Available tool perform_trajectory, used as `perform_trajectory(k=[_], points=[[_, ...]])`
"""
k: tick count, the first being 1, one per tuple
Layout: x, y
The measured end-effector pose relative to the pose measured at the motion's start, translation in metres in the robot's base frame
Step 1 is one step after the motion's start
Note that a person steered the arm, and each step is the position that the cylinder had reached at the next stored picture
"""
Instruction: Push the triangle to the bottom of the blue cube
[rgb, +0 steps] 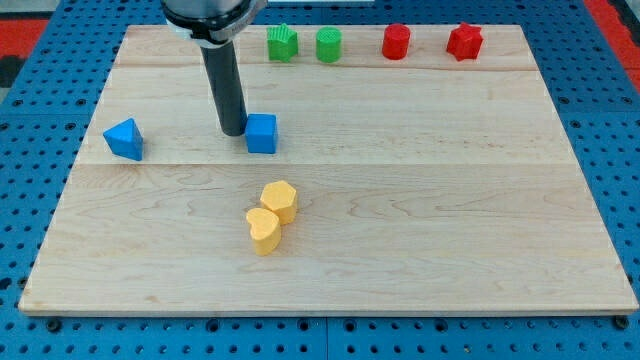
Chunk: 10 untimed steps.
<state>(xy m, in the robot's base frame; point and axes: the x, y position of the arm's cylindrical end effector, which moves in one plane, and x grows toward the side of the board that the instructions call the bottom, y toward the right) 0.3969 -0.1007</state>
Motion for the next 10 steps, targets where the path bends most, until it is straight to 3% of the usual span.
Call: perform_trajectory(k=[2, 4, 6, 8, 10], points=[[0.017, 0.015], [-0.054, -0.086], [-0.016, -0.135], [0.01, -0.085], [-0.022, -0.158]])
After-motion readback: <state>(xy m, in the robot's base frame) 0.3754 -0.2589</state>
